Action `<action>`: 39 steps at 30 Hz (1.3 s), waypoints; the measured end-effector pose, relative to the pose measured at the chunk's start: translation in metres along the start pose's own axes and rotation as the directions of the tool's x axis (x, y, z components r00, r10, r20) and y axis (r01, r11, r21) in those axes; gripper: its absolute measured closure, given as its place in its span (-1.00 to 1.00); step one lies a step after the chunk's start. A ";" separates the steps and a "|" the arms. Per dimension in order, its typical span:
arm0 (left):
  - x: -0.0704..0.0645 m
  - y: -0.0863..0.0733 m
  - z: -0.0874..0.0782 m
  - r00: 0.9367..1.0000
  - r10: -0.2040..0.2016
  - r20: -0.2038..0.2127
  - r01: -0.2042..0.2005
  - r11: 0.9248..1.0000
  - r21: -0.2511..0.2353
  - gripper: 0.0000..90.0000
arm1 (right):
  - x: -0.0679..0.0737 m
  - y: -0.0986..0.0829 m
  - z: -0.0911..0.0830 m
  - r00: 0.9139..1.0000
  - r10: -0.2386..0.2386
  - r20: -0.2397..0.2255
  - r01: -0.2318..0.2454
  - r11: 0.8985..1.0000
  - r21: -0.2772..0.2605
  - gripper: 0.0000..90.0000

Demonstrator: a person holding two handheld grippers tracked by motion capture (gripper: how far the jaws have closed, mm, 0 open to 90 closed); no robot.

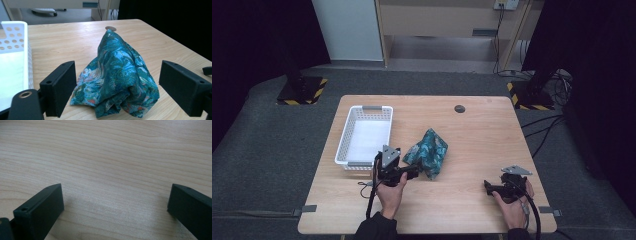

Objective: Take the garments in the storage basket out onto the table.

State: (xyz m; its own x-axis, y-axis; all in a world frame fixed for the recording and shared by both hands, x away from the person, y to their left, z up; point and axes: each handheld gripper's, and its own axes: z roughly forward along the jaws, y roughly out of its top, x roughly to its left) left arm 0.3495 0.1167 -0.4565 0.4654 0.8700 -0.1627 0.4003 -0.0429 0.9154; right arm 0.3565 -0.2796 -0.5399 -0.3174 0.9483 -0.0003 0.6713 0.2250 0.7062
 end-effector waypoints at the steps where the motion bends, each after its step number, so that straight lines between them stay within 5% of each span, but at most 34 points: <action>1: 0.001 0.000 -0.001 1.000 -0.005 0.002 0.005 1.000 -0.004 -0.71 | 0.000 0.000 0.000 1.000 0.000 0.000 0.000 1.000 0.000 -0.99; 39: 0.021 -0.018 -0.022 0.999 -0.017 -0.039 0.016 0.999 -0.036 -0.71 | 0.000 0.000 0.000 1.000 0.000 0.000 0.000 1.000 0.000 -0.99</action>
State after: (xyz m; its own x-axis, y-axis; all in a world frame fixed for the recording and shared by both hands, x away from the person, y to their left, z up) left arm 0.3341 0.1464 -0.4686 0.4271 0.8893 -0.1638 0.3790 -0.0116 0.9253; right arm 0.3565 -0.2796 -0.5399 -0.3173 0.9483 -0.0002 0.6714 0.2248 0.7062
